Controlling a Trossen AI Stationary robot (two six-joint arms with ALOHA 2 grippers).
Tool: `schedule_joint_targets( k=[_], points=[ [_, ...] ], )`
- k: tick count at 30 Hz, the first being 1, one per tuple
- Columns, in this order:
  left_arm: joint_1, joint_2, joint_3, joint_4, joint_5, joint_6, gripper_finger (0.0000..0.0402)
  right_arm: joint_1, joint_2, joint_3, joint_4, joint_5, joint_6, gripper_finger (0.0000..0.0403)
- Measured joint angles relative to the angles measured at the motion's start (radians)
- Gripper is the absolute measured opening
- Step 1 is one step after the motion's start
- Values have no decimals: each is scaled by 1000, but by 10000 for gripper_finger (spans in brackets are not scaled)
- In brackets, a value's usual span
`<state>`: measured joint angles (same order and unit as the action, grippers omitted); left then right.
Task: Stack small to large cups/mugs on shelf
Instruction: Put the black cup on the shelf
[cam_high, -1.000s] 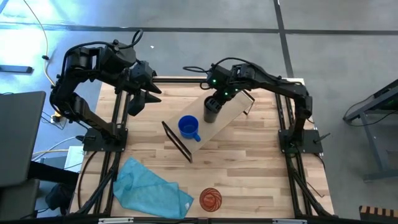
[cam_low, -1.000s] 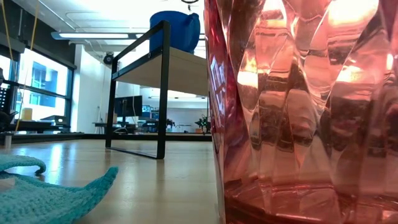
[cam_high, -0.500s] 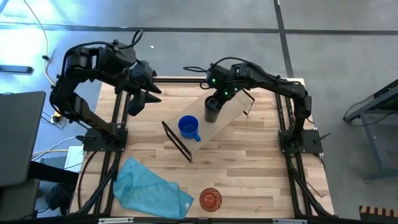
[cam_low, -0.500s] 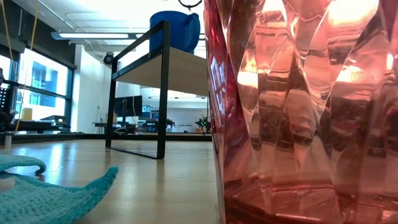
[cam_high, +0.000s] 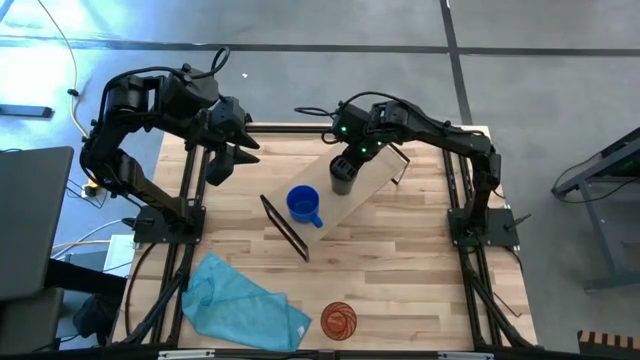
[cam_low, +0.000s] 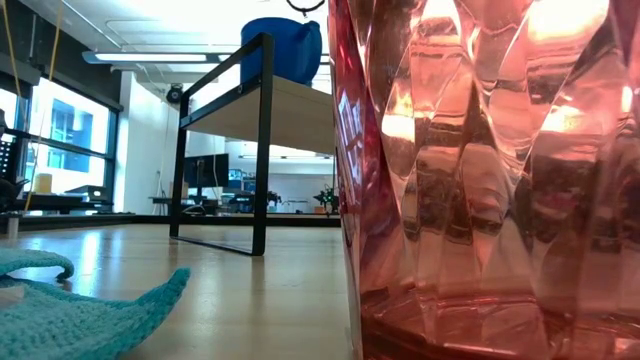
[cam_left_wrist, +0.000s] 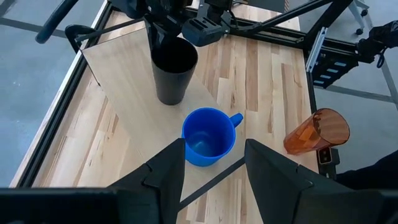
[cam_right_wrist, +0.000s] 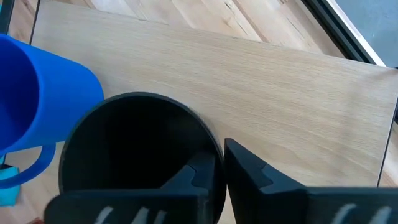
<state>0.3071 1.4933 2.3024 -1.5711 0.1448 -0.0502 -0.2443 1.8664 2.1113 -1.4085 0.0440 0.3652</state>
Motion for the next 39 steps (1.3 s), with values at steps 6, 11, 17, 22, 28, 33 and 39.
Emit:
schedule_joint_targets(
  k=[6,11,17,22,28,33,39],
  points=[
    [0,0,0,0,0,0,156,0,0,0,5,0,0,43],
    [0,0,0,0,0,0,156,0,0,0,14,0,-6,48],
    [0,0,0,0,0,0,156,0,0,0,31,0,-8,48],
    [0,0,0,0,0,0,156,0,-1,0,32,0,-11,48],
    [0,0,0,0,0,0,156,0,-1,0,32,-5,-26,48],
    [0,0,0,0,0,0,156,0,-1,0,32,-28,-34,48],
    [0,0,0,0,0,0,156,0,-1,0,32,-30,-53,49]
  ],
)
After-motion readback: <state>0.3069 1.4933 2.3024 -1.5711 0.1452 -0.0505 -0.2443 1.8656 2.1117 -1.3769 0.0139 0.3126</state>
